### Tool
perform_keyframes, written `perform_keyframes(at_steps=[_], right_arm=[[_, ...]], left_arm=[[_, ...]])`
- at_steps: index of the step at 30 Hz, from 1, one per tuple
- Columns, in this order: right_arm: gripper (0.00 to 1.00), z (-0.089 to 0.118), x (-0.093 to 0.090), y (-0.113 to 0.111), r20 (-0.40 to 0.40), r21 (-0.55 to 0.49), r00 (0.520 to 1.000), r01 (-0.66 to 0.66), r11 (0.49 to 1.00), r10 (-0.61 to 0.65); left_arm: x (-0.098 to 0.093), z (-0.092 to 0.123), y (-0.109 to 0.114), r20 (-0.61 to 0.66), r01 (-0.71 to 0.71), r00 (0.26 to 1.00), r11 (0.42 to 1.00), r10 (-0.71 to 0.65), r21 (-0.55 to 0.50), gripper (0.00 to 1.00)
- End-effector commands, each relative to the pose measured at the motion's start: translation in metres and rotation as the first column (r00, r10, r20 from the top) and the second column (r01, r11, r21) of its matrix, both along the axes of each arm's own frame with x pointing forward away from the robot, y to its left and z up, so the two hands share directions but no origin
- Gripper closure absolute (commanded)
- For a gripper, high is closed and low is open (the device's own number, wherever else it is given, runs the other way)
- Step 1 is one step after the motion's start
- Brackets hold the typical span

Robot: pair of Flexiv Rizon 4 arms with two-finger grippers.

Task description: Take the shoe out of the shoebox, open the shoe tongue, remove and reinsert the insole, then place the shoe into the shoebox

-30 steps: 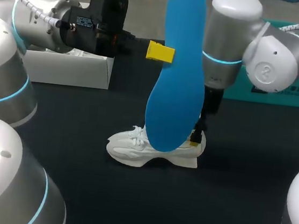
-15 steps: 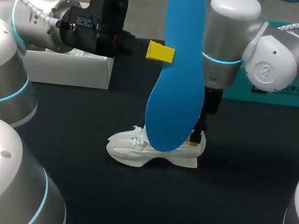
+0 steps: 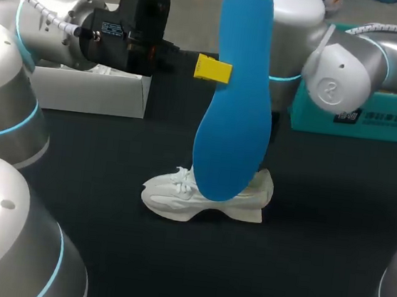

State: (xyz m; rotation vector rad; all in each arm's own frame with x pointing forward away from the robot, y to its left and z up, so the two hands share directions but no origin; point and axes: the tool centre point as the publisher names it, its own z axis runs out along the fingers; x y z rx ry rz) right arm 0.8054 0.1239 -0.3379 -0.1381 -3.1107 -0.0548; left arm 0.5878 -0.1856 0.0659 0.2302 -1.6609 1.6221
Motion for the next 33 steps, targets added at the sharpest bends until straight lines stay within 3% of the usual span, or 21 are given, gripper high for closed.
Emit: perform_keyframes(at_steps=[1,6,10,11,12,17,18,19,33], right_arm=[[0.0,-0.017,0.019,0.026,-0.031,-0.033,0.999,-0.02,0.999,0.019],[0.0,-0.028,0.026,0.038,-0.042,-0.026,0.998,-0.057,0.998,0.056],[0.02,-0.034,0.021,0.039,-0.058,-0.017,0.997,-0.052,0.999,0.051],[0.15,-0.035,0.018,0.039,-0.061,-0.015,0.997,-0.049,0.999,0.048],[0.34,-0.036,0.014,0.038,-0.068,-0.015,0.997,-0.044,0.999,0.043],[0.73,-0.038,-0.005,0.033,-0.105,-0.019,0.994,-0.021,1.0,0.019],[0.94,-0.038,-0.009,0.031,-0.11,-0.021,0.994,-0.012,1.0,0.01],[1.0,-0.038,-0.012,0.029,-0.112,-0.018,0.994,-0.011,1.0,0.009],[1.0,-0.035,-0.018,0.027,-0.113,-0.001,0.993,-0.04,0.999,0.039]], left_arm=[[0.001,-0.001,-0.002,0.001,0.003,1.0,1.0,-0.003,-0.002,1.0],[0.001,-0.001,-0.002,0.001,0.003,1.0,1.0,-0.003,-0.002,1.0],[0.001,-0.001,-0.002,0.001,0.003,1.0,1.0,-0.003,-0.002,1.0],[0.001,-0.001,-0.002,0.001,0.003,1.0,1.0,-0.003,-0.002,1.0],[0.001,-0.001,-0.002,0.001,0.003,1.0,1.0,-0.003,-0.002,1.0],[0.001,-0.001,-0.002,0.001,0.003,1.0,1.0,-0.003,-0.002,1.0],[0.001,-0.001,-0.002,0.001,0.003,1.0,1.0,-0.003,-0.002,1.0],[0.001,-0.001,-0.002,0.001,0.003,1.0,1.0,-0.003,-0.002,1.0],[0.001,-0.001,-0.002,0.001,0.003,1.0,1.0,-0.003,-0.002,1.0]])
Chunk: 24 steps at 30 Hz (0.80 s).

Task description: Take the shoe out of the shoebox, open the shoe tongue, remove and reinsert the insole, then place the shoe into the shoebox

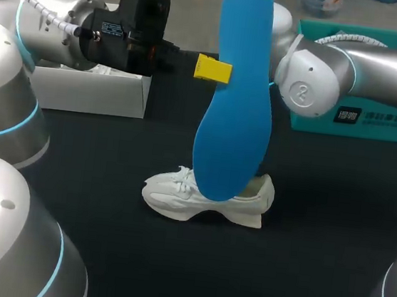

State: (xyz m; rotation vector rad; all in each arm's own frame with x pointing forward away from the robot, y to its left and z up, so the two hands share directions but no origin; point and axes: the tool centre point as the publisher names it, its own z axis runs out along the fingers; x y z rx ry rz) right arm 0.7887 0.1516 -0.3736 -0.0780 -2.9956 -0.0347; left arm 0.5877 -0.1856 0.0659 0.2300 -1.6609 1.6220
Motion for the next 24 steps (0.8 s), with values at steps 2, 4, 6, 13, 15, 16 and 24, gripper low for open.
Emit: perform_keyframes(at_steps=[2,4,6,13,15,16,24], right_arm=[[1.0,0.01,-0.003,-0.001,-0.024,0.006,0.995,0.094,0.996,-0.094],[1.0,0.021,-0.007,-0.002,0.007,0.111,0.972,0.233,0.966,-0.235],[1.0,0.026,-0.011,-0.002,-0.002,0.111,0.919,0.393,0.913,-0.395],[1.0,0.038,-0.03,0.007,-0.059,0.334,0.643,0.734,0.592,-0.764],[1.0,0.043,-0.035,0.01,-0.045,0.381,0.572,0.768,0.516,-0.819],[1.0,0.046,-0.038,0.011,-0.043,0.414,0.545,0.773,0.482,-0.837],[1.0,0.058,-0.043,0.022,0.01,0.438,0.452,0.8,0.41,-0.892]], left_arm=[[0.001,-0.001,-0.002,0.0,0.002,1.0,1.0,-0.002,-0.002,1.0],[0.001,-0.001,-0.002,0.0,0.002,1.0,1.0,-0.002,-0.002,1.0],[0.001,-0.001,-0.002,0.0,0.002,1.0,1.0,-0.002,-0.002,1.0],[0.001,-0.001,-0.002,0.0,0.002,1.0,1.0,-0.002,-0.002,1.0],[0.001,-0.001,-0.002,0.0,0.002,1.0,1.0,-0.002,-0.002,1.0],[0.001,-0.001,-0.002,0.0,0.002,1.0,1.0,-0.002,-0.002,1.0],[0.001,-0.001,-0.002,0.0,0.002,1.0,1.0,-0.002,-0.002,1.0]])
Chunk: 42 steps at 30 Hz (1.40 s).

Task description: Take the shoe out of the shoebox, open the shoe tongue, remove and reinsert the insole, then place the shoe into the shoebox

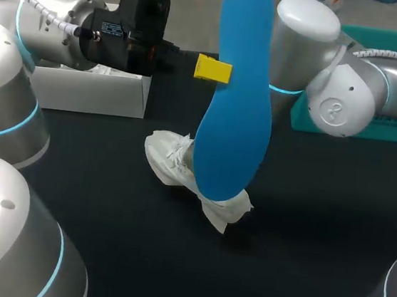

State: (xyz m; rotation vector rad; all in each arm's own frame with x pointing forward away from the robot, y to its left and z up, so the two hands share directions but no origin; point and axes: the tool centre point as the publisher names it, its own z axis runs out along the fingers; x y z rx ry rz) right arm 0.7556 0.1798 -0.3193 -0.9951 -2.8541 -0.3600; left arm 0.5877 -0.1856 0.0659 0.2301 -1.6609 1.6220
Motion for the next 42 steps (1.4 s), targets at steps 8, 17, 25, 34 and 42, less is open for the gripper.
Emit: perform_keyframes(at_steps=[8,17,25,34,42], right_arm=[[1.0,0.004,-0.01,-0.006,0.185,0.208,0.866,0.428,0.879,-0.465],[1.0,-0.003,-0.005,0.008,0.141,0.311,0.816,0.502,0.807,-0.561],[1.0,-0.009,-0.006,0.013,0.113,0.319,0.839,0.477,0.819,-0.533],[1.0,-0.014,-0.008,0.01,0.043,0.292,0.8,0.563,0.773,-0.599],[1.0,-0.012,-0.021,0.004,-0.09,0.263,0.744,0.659,0.705,-0.662]], left_arm=[[0.001,-0.001,-0.002,0.001,0.002,1.0,1.0,-0.002,-0.002,1.0],[0.001,-0.001,-0.002,0.001,0.002,1.0,1.0,-0.002,-0.002,1.0],[0.001,-0.001,-0.002,0.001,0.002,1.0,1.0,-0.002,-0.002,1.0],[0.001,-0.001,-0.002,0.001,0.002,1.0,1.0,-0.002,-0.002,1.0],[0.001,-0.001,-0.002,0.001,0.002,1.0,1.0,-0.002,-0.002,1.0]])
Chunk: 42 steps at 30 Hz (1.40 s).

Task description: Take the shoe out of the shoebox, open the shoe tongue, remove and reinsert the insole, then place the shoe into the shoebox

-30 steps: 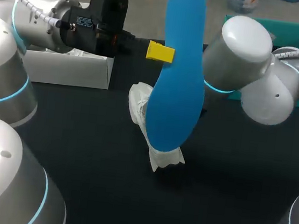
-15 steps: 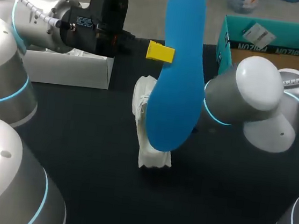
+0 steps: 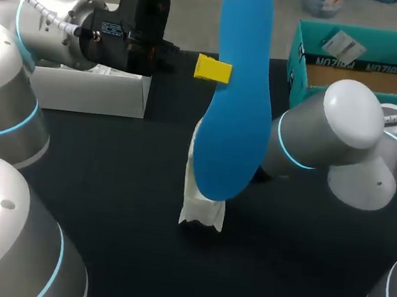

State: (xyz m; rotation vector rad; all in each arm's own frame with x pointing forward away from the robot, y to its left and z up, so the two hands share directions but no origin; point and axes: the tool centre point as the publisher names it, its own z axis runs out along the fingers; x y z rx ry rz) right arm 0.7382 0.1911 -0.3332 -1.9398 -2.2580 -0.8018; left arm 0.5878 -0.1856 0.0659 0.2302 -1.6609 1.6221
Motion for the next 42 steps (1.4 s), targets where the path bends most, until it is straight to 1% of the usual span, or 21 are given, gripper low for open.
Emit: perform_keyframes(at_steps=[1,4,9,18,25,26,27,28,32,35,38,41,42], right_arm=[[1.0,0.0,-0.004,-0.008,-0.028,0.023,1.0,-0.008,1.0,0.008],[1.0,-0.007,-0.002,-0.011,-0.043,0.029,0.999,-0.019,0.999,0.02],[1.0,-0.015,0.001,-0.017,-0.066,0.008,0.996,-0.065,0.998,0.066],[1.0,-0.036,0.006,-0.033,-0.097,0.024,0.993,-0.069,0.997,0.071],[1.0,-0.045,0.01,-0.038,-0.107,0.043,0.993,-0.043,0.998,0.048],[0.9,-0.045,0.009,-0.038,-0.108,0.041,0.993,-0.033,0.999,0.038],[0.56,-0.044,0.009,-0.039,-0.107,0.042,0.994,-0.033,0.999,0.037],[0.0,-0.041,0.008,-0.039,-0.105,0.045,0.994,-0.031,0.998,0.036],[0.0,-0.031,0.004,-0.041,-0.111,0.044,0.994,-0.007,0.999,0.012],[0.0,-0.019,0.001,-0.044,-0.108,0.096,0.994,-0.011,0.995,0.021],[0.0,-0.009,-0.002,-0.049,-0.126,0.124,0.991,-0.032,0.992,0.048],[0.0,0.002,-0.002,-0.055,-0.12,0.174,0.99,-0.053,0.983,0.074],[0.0,0.006,-0.002,-0.058,-0.101,0.216,0.991,-0.067,0.974,0.09]], left_arm=[[0.001,-0.001,-0.002,0.001,0.003,1.0,1.0,-0.003,-0.002,1.0],[0.001,-0.001,-0.002,0.001,0.003,1.0,1.0,-0.003,-0.002,1.0],[0.001,-0.001,-0.002,0.001,0.003,1.0,1.0,-0.003,-0.002,1.0],[0.001,-0.001,-0.002,0.001,0.003,1.0,1.0,-0.003,-0.002,1.0],[0.001,-0.001,-0.002,0.001,0.003,1.0,1.0,-0.003,-0.002,1.0],[0.001,-0.001,-0.002,0.001,0.003,1.0,1.0,-0.003,-0.002,1.0],[0.001,-0.001,-0.002,0.001,0.003,1.0,1.0,-0.003,-0.002,1.0],[0.001,-0.001,-0.002,0.001,0.003,1.0,1.0,-0.003,-0.002,1.0],[0.001,-0.001,-0.002,0.001,0.003,1.0,1.0,-0.003,-0.002,1.0],[0.001,-0.001,-0.002,0.001,0.003,1.0,1.0,-0.003,-0.002,1.0],[0.001,-0.001,-0.002,0.001,0.003,1.0,1.0,-0.003,-0.002,1.0],[0.001,-0.001,-0.002,0.001,0.003,1.0,1.0,-0.003,-0.002,1.0],[0.001,-0.001,-0.002,0.001,0.003,1.0,1.0,-0.003,-0.002,1.0]])
